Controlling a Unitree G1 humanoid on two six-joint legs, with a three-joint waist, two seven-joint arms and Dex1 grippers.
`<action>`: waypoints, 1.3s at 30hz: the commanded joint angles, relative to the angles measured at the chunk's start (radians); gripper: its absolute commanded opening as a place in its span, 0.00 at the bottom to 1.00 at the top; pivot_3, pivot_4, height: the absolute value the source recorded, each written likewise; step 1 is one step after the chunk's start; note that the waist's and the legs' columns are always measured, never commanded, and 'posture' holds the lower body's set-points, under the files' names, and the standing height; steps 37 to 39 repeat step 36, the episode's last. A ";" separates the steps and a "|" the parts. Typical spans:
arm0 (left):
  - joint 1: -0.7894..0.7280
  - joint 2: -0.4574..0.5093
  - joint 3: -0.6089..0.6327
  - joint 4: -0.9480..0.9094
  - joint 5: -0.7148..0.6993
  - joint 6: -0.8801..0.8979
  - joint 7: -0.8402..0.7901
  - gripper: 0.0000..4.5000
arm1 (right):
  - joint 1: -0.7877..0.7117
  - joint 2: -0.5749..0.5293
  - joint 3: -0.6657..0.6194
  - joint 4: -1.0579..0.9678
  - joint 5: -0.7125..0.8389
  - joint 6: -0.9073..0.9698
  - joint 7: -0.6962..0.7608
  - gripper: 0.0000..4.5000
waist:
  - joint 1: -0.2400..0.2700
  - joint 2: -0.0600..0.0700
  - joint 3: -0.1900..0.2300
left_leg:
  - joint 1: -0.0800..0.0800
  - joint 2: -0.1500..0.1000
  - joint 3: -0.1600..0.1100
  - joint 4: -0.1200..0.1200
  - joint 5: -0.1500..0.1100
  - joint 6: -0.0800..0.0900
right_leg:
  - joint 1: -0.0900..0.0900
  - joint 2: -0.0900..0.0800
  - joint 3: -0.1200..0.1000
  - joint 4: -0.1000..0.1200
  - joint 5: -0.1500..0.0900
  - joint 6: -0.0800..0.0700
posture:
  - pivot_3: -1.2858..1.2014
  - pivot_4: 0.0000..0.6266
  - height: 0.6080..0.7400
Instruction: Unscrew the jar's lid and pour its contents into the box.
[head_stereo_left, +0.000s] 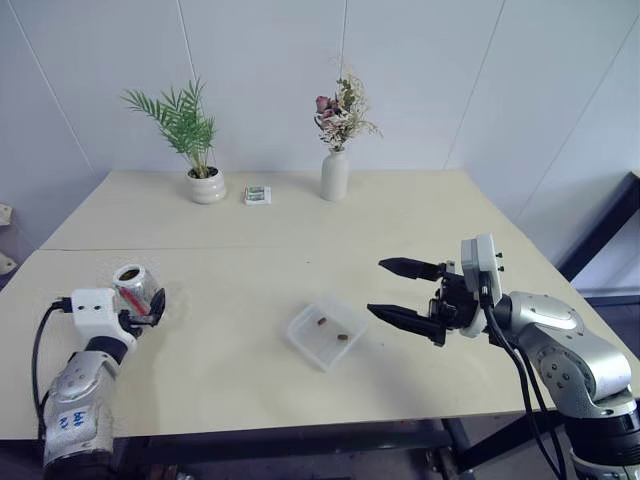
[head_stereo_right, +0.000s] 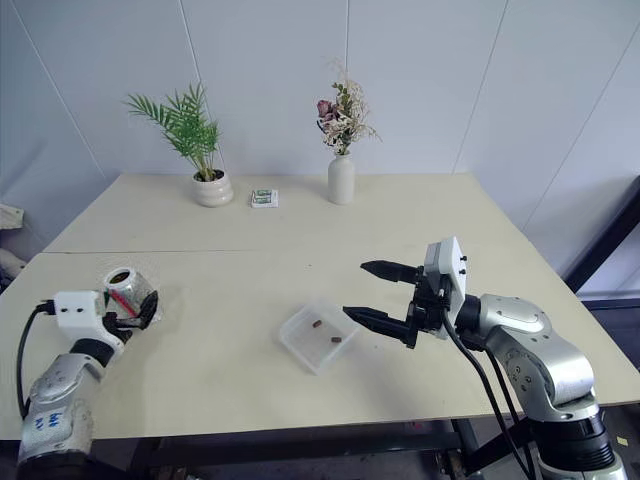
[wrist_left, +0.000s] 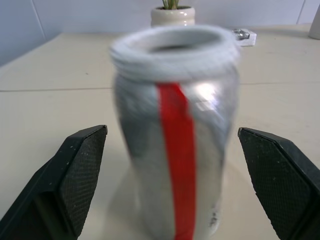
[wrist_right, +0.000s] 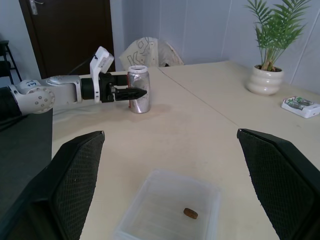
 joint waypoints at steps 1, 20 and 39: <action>0.065 0.033 0.047 -0.166 -0.029 0.033 0.002 0.99 | -0.019 -0.003 -0.011 0.006 -0.002 -0.038 0.025 1.00 | 0.001 0.000 0.000 | 0.000 0.000 0.000 -0.001 0.000 0.000 | 0.000 0.000 0.000 -0.001 0.000 0.000 | 0.52 0.24 1.00; 0.337 0.312 0.139 -0.477 -0.189 0.006 -0.474 0.99 | -0.062 -0.060 -0.029 0.159 -0.057 -0.117 0.160 1.00 | -0.020 -0.003 -0.001 | 0.000 0.000 0.004 -0.009 0.000 0.000 | -0.002 -0.004 0.000 -0.009 -0.009 -0.019 | 0.52 0.24 1.00; 0.254 0.432 -0.021 -0.397 -0.240 0.020 -0.813 0.99 | 0.066 -0.141 -0.090 0.079 -0.058 -0.113 0.161 1.00 | -0.030 -0.003 -0.001 | 0.001 0.002 0.007 -0.012 -0.002 0.001 | -0.005 -0.001 0.002 -0.007 -0.010 -0.019 | 0.52 0.24 1.00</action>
